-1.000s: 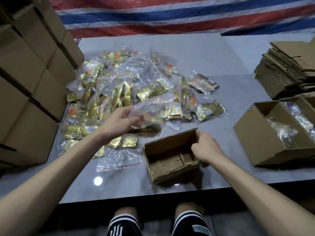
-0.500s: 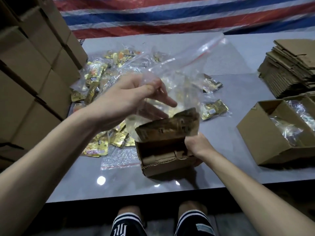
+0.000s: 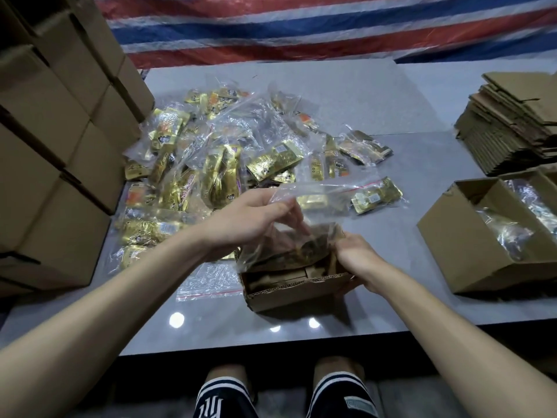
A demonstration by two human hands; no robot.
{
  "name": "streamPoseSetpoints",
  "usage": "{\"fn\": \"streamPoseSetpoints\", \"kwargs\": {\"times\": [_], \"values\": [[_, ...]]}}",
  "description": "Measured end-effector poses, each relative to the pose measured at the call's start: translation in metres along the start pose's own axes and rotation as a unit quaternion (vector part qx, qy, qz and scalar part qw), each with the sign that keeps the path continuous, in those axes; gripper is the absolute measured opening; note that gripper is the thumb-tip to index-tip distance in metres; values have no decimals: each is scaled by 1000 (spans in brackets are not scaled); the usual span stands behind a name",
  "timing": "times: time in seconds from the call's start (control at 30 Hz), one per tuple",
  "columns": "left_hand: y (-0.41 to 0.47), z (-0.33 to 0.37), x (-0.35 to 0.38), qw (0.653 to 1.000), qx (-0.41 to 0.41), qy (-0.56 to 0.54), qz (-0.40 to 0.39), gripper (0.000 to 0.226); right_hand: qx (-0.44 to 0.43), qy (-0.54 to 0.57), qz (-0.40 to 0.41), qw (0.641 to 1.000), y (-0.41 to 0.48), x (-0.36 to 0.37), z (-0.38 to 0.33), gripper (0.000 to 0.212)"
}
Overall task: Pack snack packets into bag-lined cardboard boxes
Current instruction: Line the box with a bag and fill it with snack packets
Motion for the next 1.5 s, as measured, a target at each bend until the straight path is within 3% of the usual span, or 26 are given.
{"fn": "streamPoseSetpoints", "kwargs": {"times": [0.2, 0.33, 0.53, 0.73, 0.87, 0.97, 1.1, 1.3, 1.37, 1.5], "values": [[13, -5, 2, 1000, 19, 5, -24, 31, -10, -5, -9, 1000, -1, 1, 0, 30], [22, -14, -11, 995, 29, 92, -11, 25, -15, -15, -21, 1000, 2, 1, 0, 33], [23, -21, -13, 992, 42, 118, -8, 29, -10, -14, -16, 1000, 3, 1, 2, 37], [26, -12, -7, 998, 50, 12, -22, 29, -24, -35, -18, 999, 2, 2, -2, 43], [31, -18, -10, 993, 42, 108, -24, 23, -50, -51, 3, 997, 5, 0, -1, 52], [30, -24, -14, 965, 83, 248, -17, 17, -12, -42, 3, 999, 3, 3, 4, 34], [30, -29, -21, 896, 124, 427, 2, 19, -36, -42, 0, 998, 6, 3, 1, 52], [24, -25, -37, 896, 105, 415, 122, 14, -16, -67, -12, 998, 7, 3, 0, 39], [20, -19, -34, 874, 123, 446, 145, 16, -17, -59, -12, 998, 6, 3, 1, 40], [12, -18, -15, 856, 131, 492, 92, 56, -36, -67, 9, 997, 10, 2, 1, 45]]}}
Point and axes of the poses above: each hand's wrist, its own y-axis towards the middle knuckle, its own x-axis out of the palm, z = x × y, the point moved 5 cm from there along y, towards the middle knuckle, and after that the axes turned 13 degrees about -y, right-handed, at the moved point
